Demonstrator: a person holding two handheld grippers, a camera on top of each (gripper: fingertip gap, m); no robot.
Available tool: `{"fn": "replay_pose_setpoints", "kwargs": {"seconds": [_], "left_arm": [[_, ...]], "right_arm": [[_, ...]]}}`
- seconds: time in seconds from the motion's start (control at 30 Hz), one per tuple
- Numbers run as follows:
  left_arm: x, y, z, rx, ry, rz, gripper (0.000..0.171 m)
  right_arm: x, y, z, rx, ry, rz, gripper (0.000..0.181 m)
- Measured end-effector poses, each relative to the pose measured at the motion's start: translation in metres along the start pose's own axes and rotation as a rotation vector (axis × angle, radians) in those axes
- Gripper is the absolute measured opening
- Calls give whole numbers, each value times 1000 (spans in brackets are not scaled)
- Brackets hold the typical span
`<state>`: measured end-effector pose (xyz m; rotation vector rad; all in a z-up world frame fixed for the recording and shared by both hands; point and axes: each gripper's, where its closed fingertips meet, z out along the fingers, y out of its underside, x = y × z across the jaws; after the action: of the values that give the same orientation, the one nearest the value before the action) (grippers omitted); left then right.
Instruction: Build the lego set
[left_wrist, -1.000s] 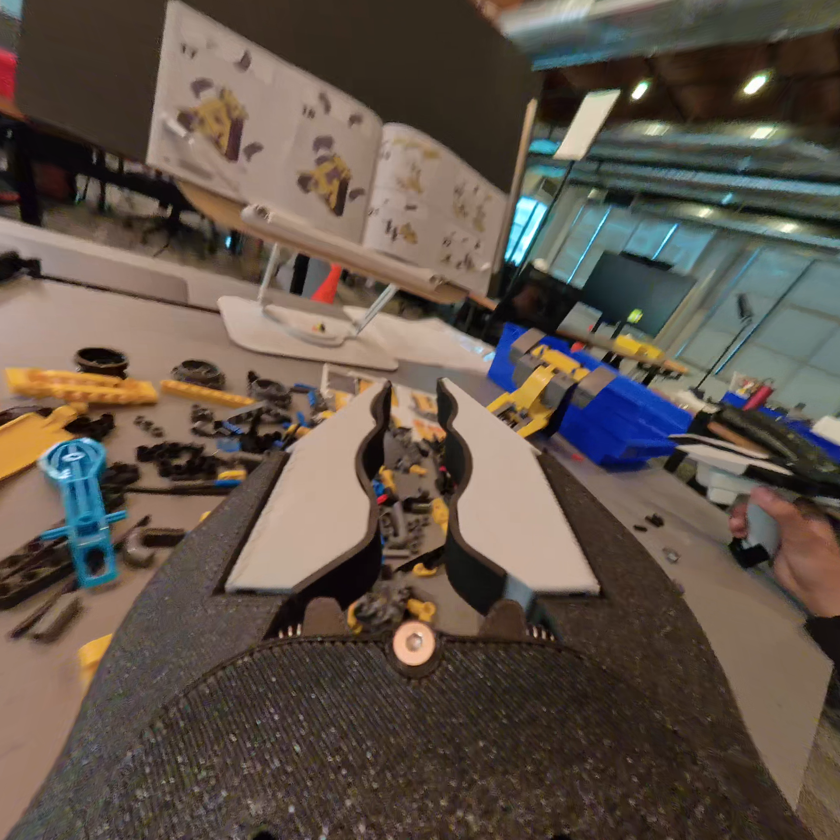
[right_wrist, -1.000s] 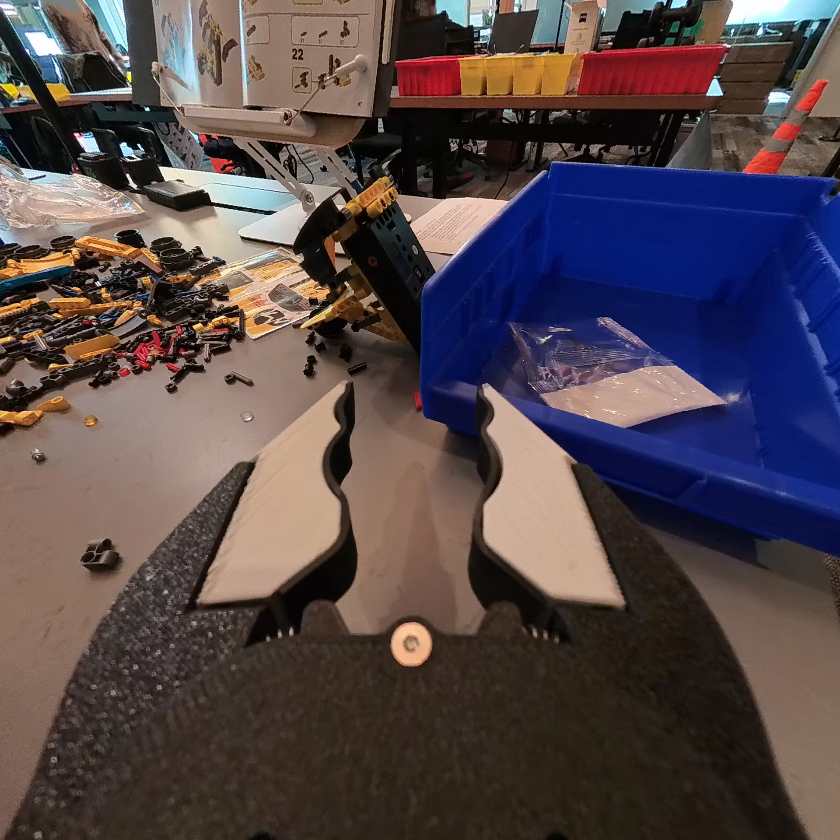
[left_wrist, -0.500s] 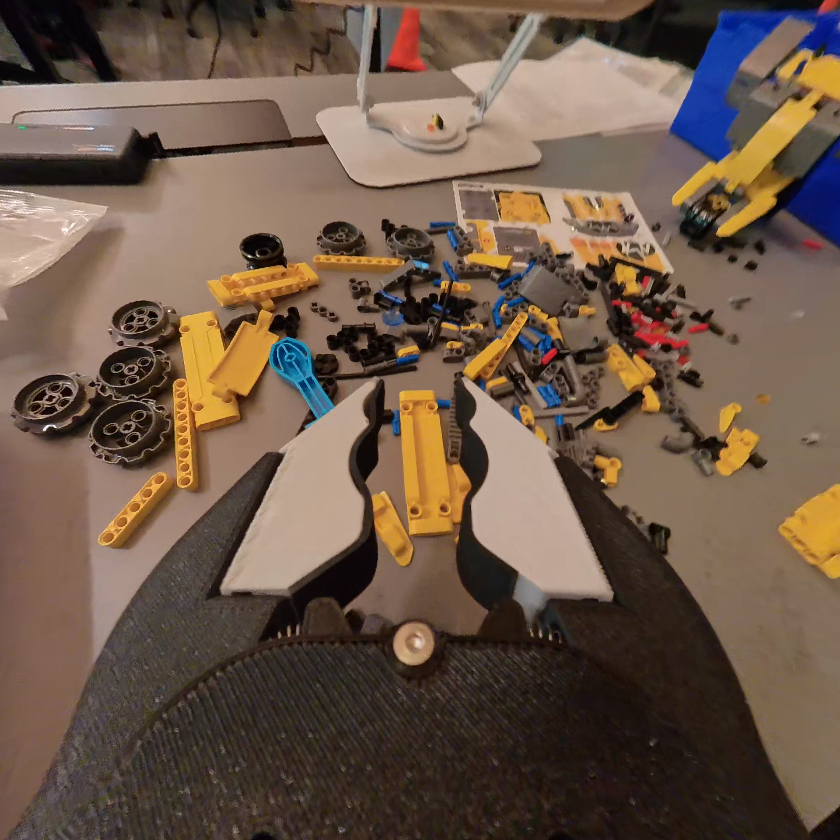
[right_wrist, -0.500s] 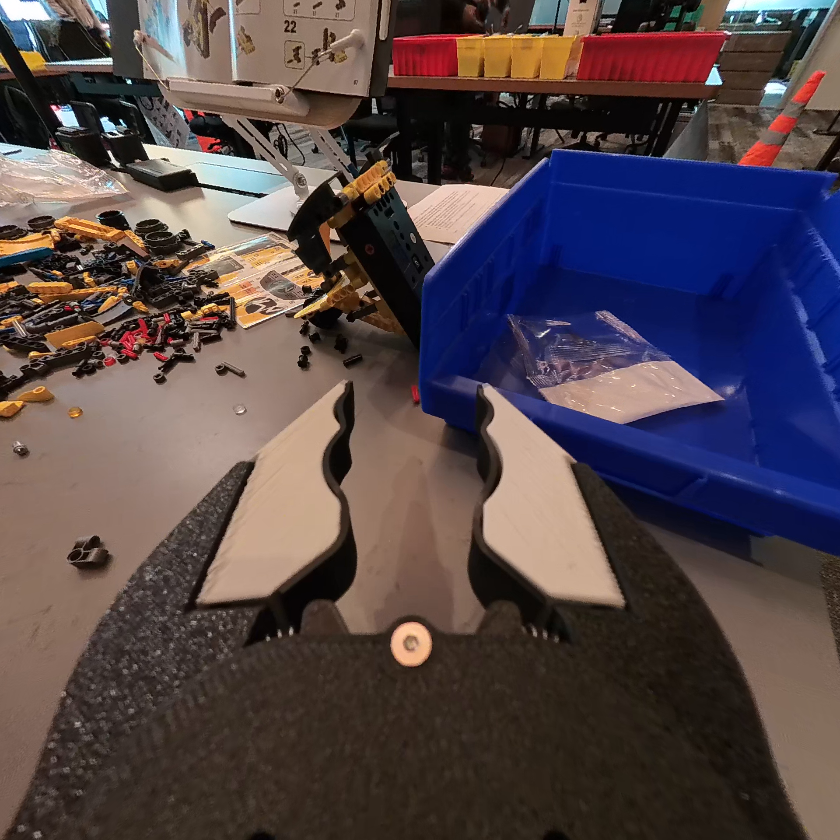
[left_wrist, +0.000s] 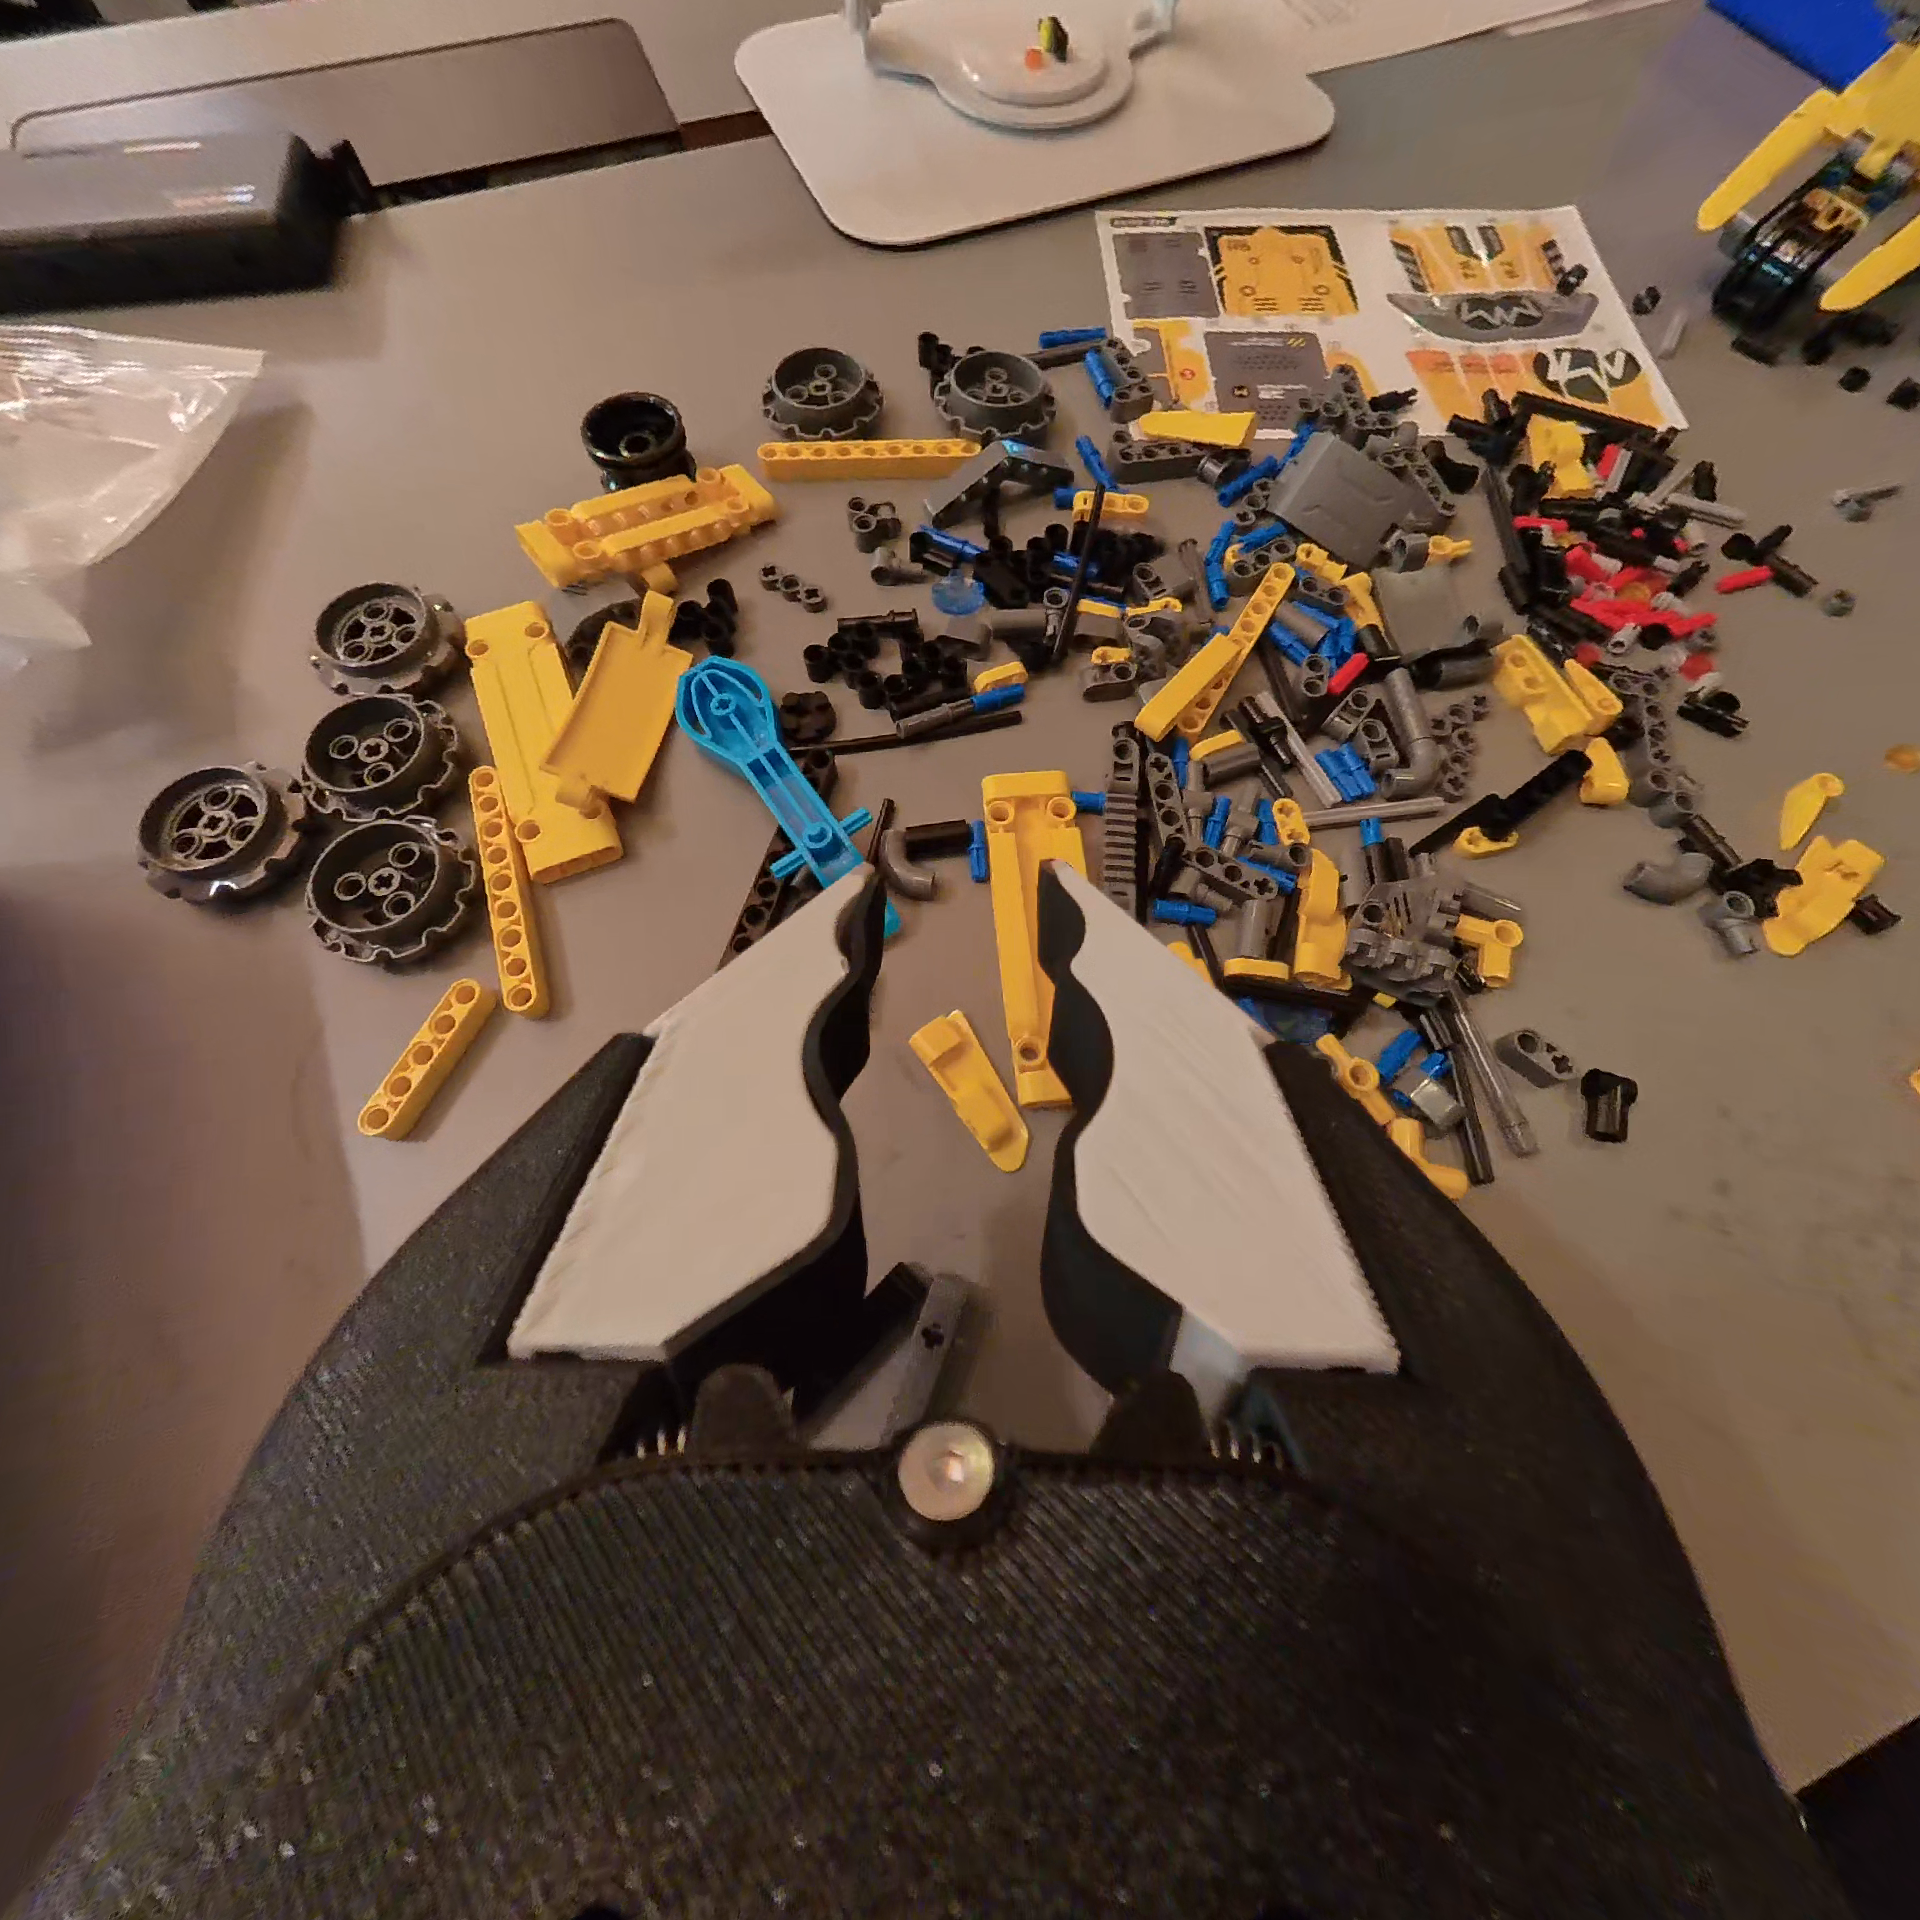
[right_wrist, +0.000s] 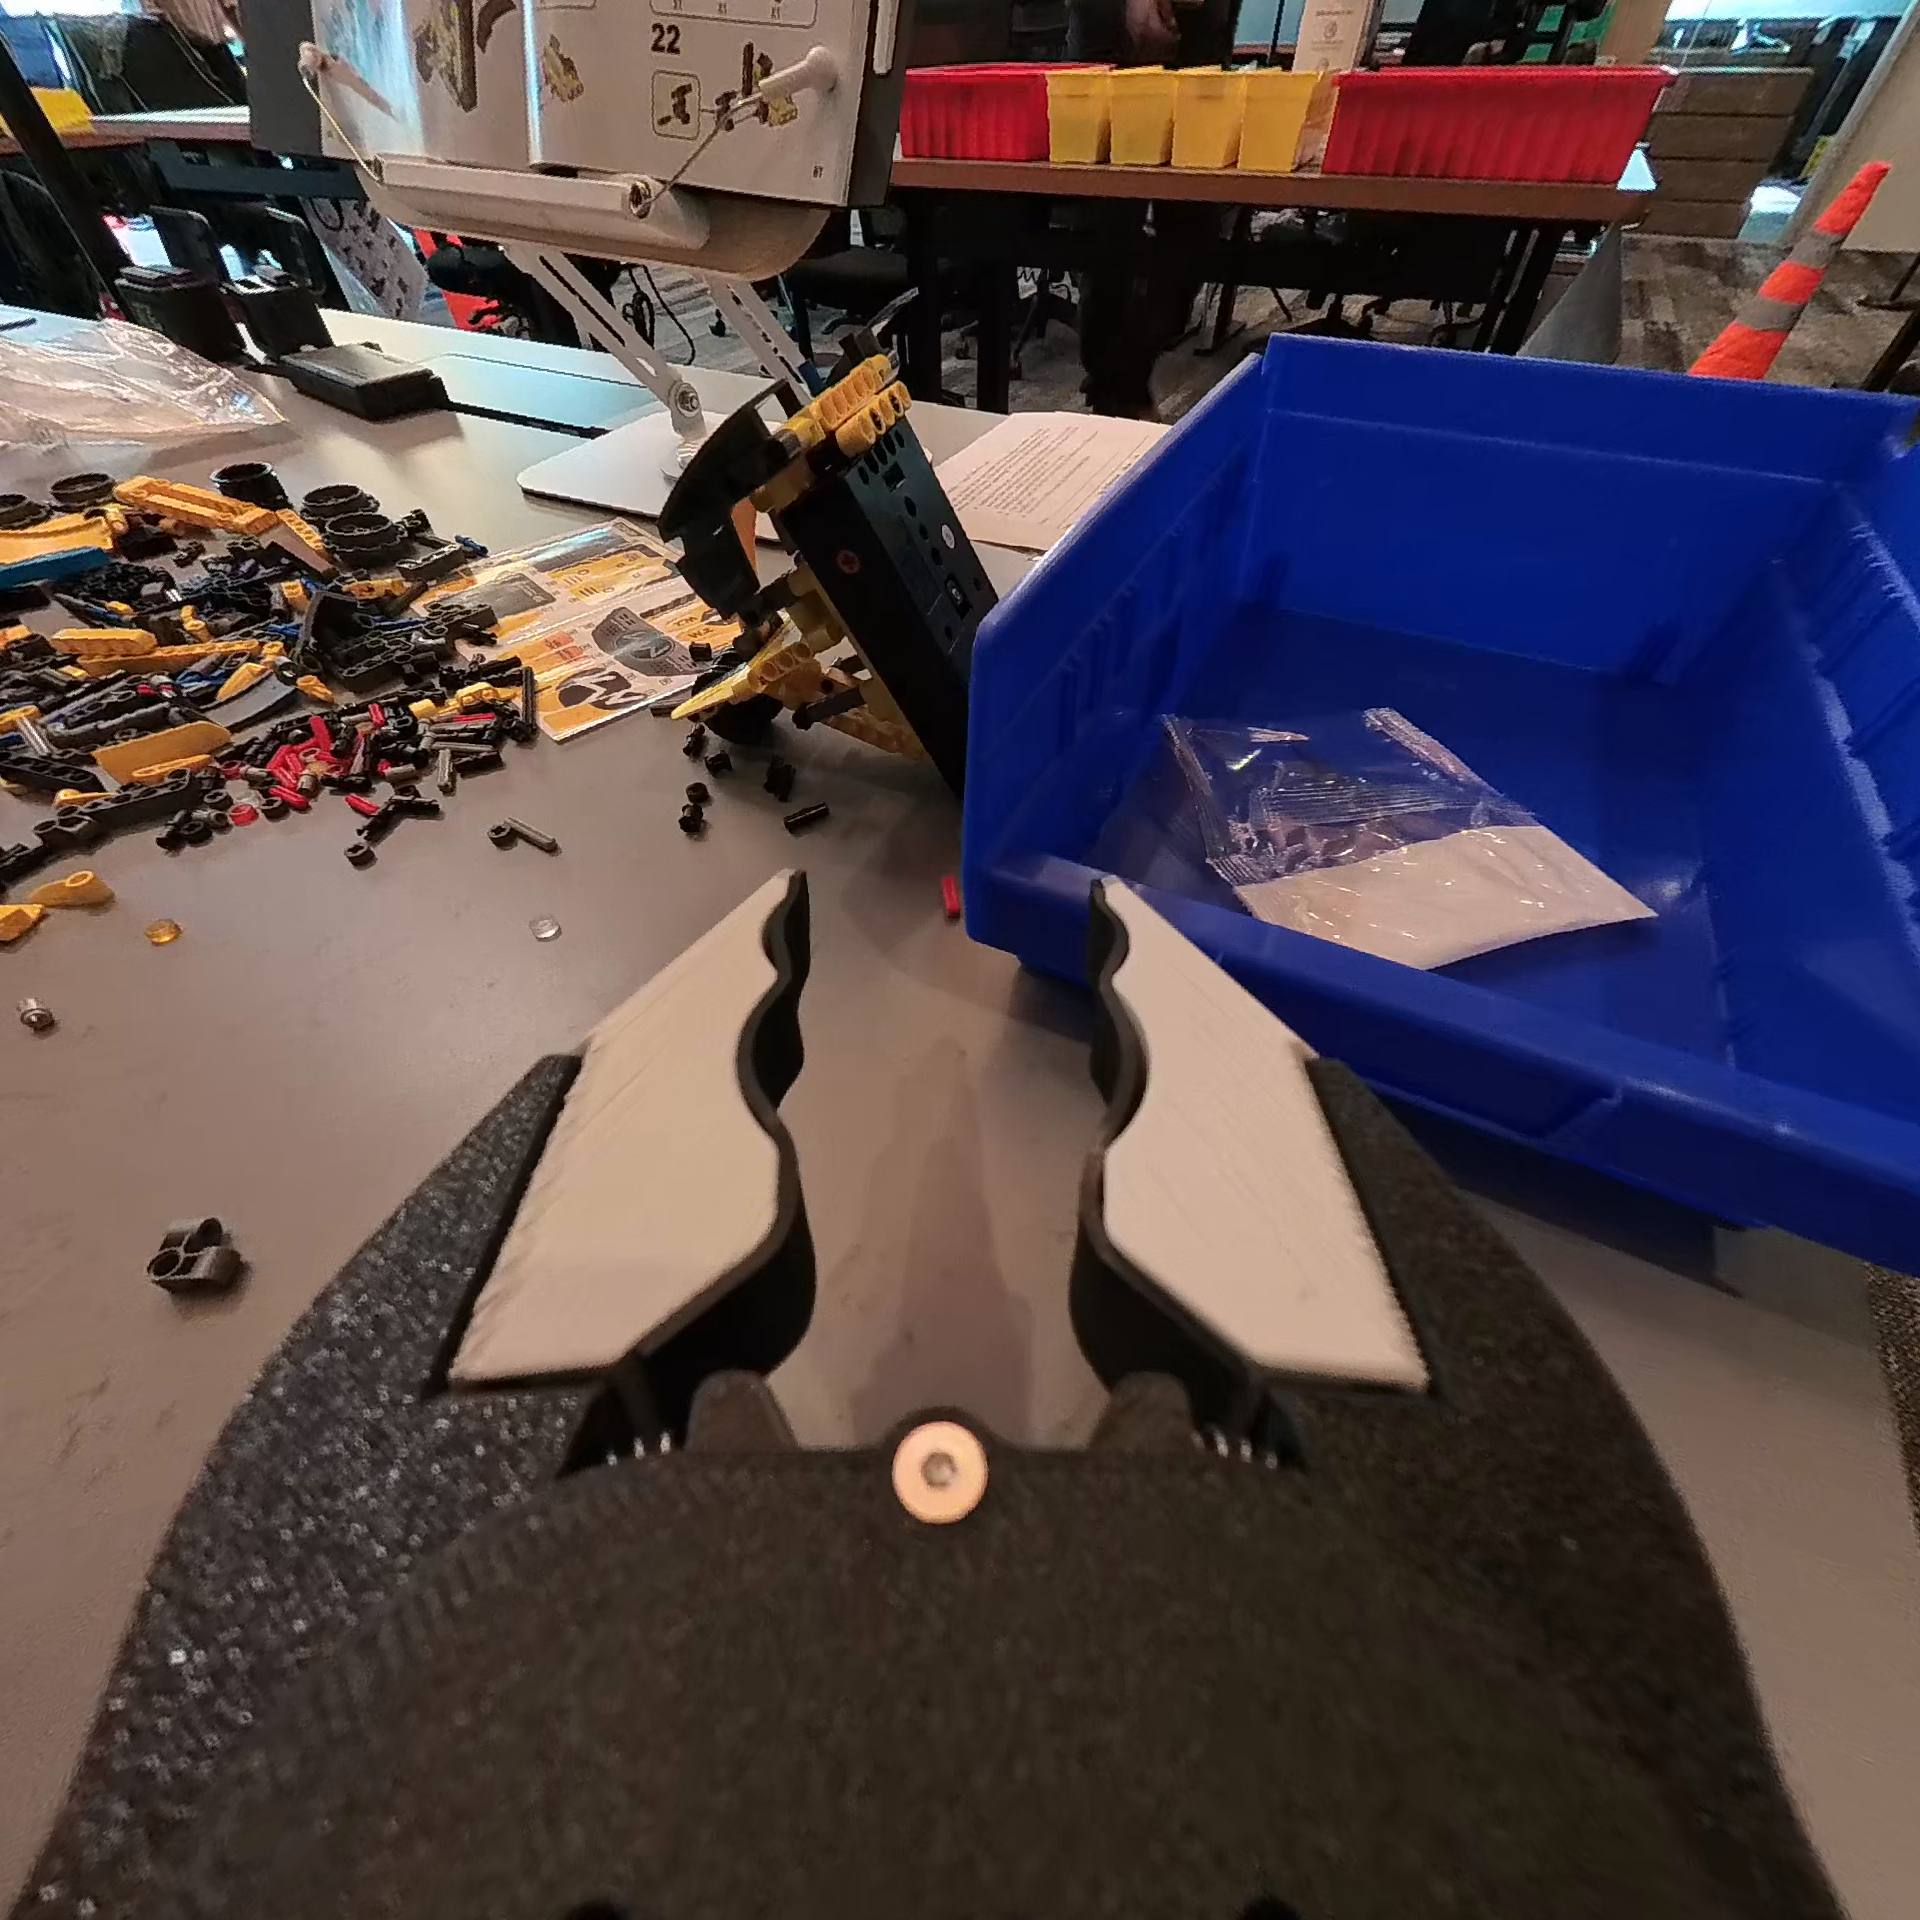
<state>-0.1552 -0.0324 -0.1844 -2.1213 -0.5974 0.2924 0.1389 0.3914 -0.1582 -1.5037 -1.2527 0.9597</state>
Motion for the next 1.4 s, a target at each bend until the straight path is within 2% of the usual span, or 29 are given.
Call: {"fn": "replay_pose_setpoints", "kwargs": {"seconds": [0.1, 0.3, 0.47, 0.57, 0.87, 1.03, 1.17, 1.4], "left_arm": [[-5, -1, -3, 5, -19, 2, 27], [-25, -15, -13, 97, -101, -47, 24], [-49, -8, -14, 86, -195, -76, 16], [-57, -6, -13, 96, -204, -112, 14], [-84, 11, -9, 63, -267, -164, 25], [-118, 8, -31, 125, -383, -212, 17], [-123, 27, -27, 38, -341, -231, 34], [-129, 41, -17, 1, -340, -227, 33]], "right_arm": [[0, 0, 0, -2, 0, -1, 53], [0, 1, 1, -10, 4, -9, 53], [0, 2, 1, -13, 6, -12, 53], [0, 2, 1, -13, 6, -12, 53], [0, 2, 2, -17, 8, -12, 53], [-1, 2, 2, -18, 9, -16, 53], [-1, 3, 2, -24, 11, -21, 53], [-1, 3, 2, -27, 16, -27, 53]]}}
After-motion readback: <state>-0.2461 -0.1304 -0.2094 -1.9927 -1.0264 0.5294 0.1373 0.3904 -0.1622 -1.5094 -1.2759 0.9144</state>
